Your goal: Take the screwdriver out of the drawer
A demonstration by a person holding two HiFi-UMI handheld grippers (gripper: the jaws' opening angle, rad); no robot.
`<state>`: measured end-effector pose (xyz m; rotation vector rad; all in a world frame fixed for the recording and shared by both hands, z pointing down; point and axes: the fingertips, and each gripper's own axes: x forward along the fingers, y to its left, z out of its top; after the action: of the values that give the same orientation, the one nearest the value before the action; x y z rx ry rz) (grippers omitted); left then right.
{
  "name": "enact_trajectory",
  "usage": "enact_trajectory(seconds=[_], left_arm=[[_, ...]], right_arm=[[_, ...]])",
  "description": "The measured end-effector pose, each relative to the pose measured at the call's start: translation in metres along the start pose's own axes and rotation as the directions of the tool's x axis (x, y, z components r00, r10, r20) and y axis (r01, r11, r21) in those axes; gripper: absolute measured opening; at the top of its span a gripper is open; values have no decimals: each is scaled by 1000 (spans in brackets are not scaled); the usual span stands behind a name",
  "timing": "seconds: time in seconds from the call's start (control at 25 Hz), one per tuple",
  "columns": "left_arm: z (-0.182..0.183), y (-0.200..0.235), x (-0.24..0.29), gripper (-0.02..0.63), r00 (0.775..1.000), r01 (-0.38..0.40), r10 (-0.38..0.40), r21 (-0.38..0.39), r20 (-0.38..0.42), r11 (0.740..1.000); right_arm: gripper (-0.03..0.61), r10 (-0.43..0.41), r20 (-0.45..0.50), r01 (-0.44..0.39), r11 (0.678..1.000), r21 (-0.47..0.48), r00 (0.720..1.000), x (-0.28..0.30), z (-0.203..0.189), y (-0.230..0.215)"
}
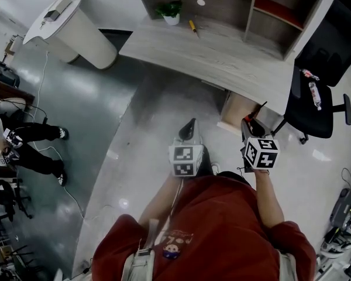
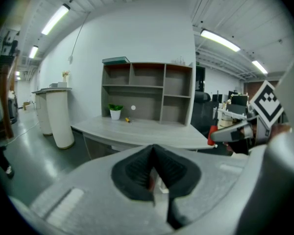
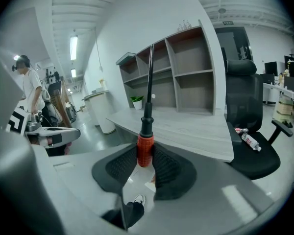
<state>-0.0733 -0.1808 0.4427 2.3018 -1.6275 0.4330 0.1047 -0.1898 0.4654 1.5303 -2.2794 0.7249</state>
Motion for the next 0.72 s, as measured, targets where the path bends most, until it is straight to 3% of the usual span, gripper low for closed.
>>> enact_trajectory(seconds=[0.72], left_arm=[[-3,7,-3,0,1000,-30,30,-6,-2,1000]], right_arm=[[100,14,-29,-14,1000,-22,999,13,-9,4]])
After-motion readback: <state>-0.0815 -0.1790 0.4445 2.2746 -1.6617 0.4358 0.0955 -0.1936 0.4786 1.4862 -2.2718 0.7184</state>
